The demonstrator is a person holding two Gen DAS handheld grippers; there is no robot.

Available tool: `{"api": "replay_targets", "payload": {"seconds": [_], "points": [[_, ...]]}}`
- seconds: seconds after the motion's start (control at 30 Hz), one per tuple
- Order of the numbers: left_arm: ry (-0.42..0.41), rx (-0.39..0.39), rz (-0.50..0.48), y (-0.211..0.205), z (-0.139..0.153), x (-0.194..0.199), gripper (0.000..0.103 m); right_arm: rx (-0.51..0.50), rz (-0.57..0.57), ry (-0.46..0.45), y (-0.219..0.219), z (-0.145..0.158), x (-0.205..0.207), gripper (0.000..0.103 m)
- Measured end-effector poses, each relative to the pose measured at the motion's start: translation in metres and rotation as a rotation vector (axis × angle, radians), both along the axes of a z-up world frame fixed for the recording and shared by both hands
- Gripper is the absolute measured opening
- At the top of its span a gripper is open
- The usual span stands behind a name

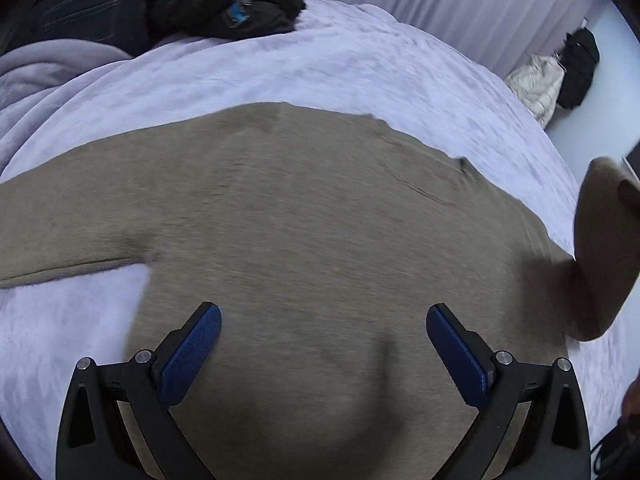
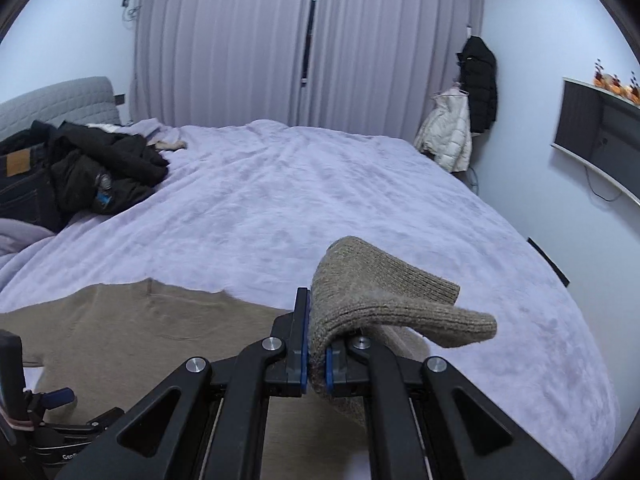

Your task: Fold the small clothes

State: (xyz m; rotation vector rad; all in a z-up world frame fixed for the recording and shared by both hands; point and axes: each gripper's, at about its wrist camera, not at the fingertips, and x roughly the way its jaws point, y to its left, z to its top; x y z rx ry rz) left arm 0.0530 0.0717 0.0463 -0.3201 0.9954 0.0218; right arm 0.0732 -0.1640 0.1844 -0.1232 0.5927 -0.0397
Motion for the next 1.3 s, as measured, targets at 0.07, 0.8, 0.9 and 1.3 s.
{"api": "replay_targets", "payload": {"seconds": [0.07, 0.8, 0.9, 1.3], "points": [[-0.009, -0.016, 0.044, 0.031, -0.001, -0.011, 0.103, -0.018, 0.049, 0.048, 0.053, -0.023, 0.011, 0.006], [-0.061, -0.133, 0.03, 0.059, 0.026, -0.025, 0.103, 0.114, 0.297, 0.132, 0.074, -0.067, -0.006, 0.081], [-0.065, -0.075, -0.084, 0.005, 0.034, 0.008, 0.103, -0.011, 0.107, 0.148, 0.008, -0.08, -0.008, 0.081], [0.04, 0.06, -0.146, -0.047, -0.033, 0.09, 0.103, -0.347, 0.002, 0.221, -0.09, -0.139, -0.04, 0.081]]}}
